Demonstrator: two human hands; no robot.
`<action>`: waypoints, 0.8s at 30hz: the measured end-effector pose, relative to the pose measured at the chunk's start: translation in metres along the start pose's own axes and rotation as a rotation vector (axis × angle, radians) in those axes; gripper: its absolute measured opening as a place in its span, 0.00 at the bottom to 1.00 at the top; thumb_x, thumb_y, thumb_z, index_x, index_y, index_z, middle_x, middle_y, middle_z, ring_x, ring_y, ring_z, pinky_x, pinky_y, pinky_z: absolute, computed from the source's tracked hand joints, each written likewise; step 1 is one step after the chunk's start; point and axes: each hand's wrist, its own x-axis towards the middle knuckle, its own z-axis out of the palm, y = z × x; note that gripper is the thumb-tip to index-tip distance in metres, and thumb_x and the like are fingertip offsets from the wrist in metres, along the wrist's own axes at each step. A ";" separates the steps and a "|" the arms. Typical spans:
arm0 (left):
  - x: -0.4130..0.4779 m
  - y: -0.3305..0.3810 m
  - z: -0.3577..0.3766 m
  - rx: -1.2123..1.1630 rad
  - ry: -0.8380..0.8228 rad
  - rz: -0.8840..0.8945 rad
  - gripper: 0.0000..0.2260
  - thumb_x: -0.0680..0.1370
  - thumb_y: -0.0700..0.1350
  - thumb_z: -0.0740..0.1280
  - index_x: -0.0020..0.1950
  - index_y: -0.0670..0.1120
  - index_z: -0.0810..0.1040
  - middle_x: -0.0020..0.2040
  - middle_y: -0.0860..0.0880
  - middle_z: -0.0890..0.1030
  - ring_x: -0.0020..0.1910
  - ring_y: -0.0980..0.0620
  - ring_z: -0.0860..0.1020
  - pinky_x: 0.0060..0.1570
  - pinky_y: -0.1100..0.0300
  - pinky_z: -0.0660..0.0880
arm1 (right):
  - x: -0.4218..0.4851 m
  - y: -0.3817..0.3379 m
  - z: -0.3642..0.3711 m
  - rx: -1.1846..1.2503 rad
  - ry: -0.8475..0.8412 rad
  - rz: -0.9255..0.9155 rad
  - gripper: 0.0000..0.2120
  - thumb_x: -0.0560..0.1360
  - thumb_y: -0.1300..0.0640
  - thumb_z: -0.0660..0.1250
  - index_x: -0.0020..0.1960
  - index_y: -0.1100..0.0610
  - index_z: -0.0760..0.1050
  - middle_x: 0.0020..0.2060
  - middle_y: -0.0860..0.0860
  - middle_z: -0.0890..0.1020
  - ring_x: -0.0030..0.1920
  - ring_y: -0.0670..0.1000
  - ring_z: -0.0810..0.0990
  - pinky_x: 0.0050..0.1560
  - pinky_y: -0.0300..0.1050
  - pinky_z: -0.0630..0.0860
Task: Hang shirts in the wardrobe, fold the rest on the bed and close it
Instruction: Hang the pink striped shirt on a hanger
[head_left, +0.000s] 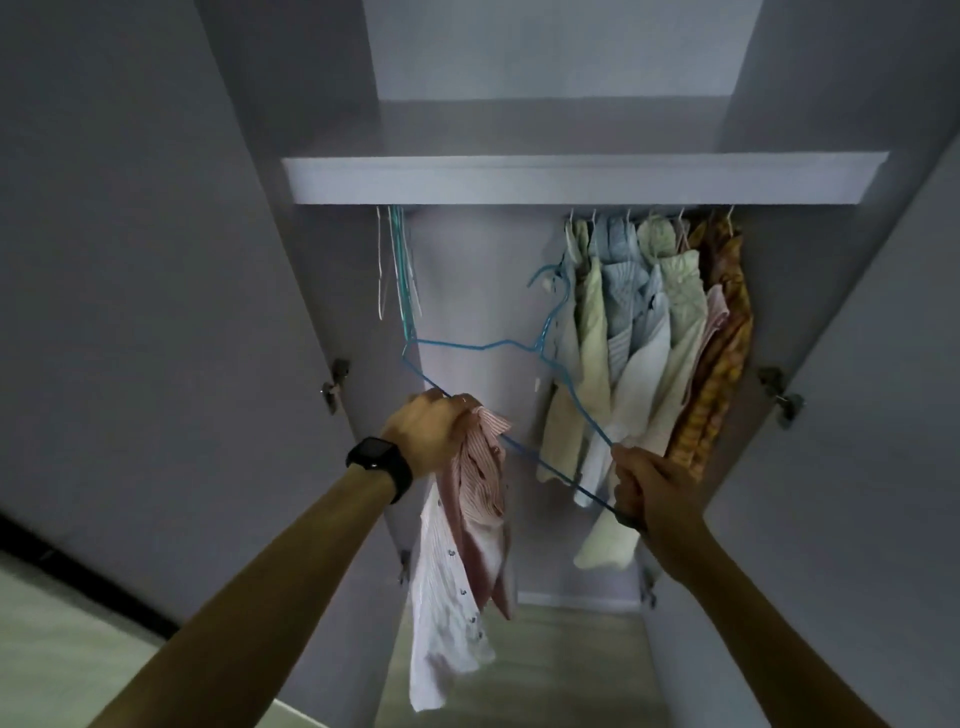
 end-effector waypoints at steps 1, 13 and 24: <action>-0.002 0.001 0.003 0.006 0.013 0.006 0.16 0.84 0.49 0.57 0.70 0.50 0.75 0.59 0.41 0.80 0.58 0.40 0.78 0.60 0.51 0.72 | -0.003 0.004 -0.005 0.017 -0.018 0.012 0.25 0.81 0.57 0.64 0.26 0.49 0.62 0.22 0.48 0.59 0.21 0.46 0.56 0.24 0.37 0.58; -0.042 0.020 0.040 0.270 0.104 0.286 0.14 0.82 0.42 0.61 0.67 0.45 0.77 0.54 0.46 0.83 0.57 0.44 0.76 0.62 0.51 0.69 | 0.002 0.022 -0.005 -0.351 -0.221 0.170 0.21 0.67 0.39 0.75 0.45 0.57 0.80 0.33 0.52 0.82 0.32 0.47 0.77 0.34 0.40 0.74; -0.062 0.035 0.050 -0.074 0.010 0.142 0.17 0.85 0.44 0.56 0.73 0.52 0.64 0.47 0.46 0.79 0.54 0.44 0.73 0.44 0.51 0.75 | 0.008 0.003 0.037 -0.308 0.224 -0.129 0.13 0.72 0.44 0.74 0.35 0.50 0.77 0.26 0.42 0.78 0.29 0.40 0.76 0.36 0.41 0.71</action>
